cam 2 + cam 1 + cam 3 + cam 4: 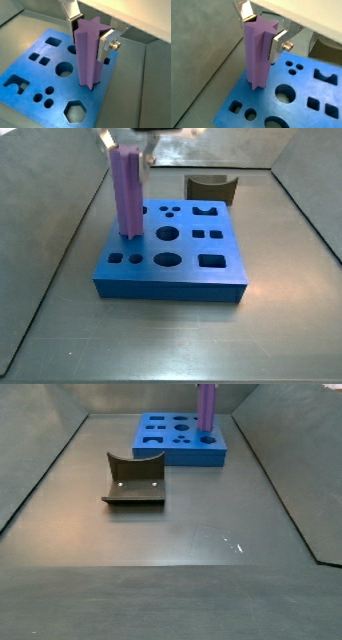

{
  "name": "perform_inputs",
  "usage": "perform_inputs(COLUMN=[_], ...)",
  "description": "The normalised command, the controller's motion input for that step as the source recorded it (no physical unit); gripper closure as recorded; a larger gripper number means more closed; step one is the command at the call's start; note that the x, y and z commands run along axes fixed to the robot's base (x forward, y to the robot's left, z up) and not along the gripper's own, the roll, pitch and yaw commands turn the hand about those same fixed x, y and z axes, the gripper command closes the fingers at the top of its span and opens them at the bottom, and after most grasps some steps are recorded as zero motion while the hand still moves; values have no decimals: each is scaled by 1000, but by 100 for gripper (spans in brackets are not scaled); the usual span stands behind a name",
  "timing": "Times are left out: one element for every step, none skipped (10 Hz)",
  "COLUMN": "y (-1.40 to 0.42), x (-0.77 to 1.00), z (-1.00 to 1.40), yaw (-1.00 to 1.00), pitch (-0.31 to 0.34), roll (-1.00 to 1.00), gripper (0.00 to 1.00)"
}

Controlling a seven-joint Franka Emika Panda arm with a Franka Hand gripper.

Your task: Insert the star object.

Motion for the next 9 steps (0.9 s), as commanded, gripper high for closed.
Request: perform_inputs(y=[0,0,-31,0,0,-20,-66,0,0], x=[71,0,-34,-126,-154,-49,-151,0,0], z=[-429,-646,-849,-797,-757,-437,-129,-89,-34], yaw=[0,-6,0,31,186,109,86,0,0], pitch=[-41,-87,-110,-141,-196,-106,-179,-91,-76], roll=[-63,0,214,230,174,33,0,-43,47], gripper=[100,100,100,100,100,100,100,100,100])
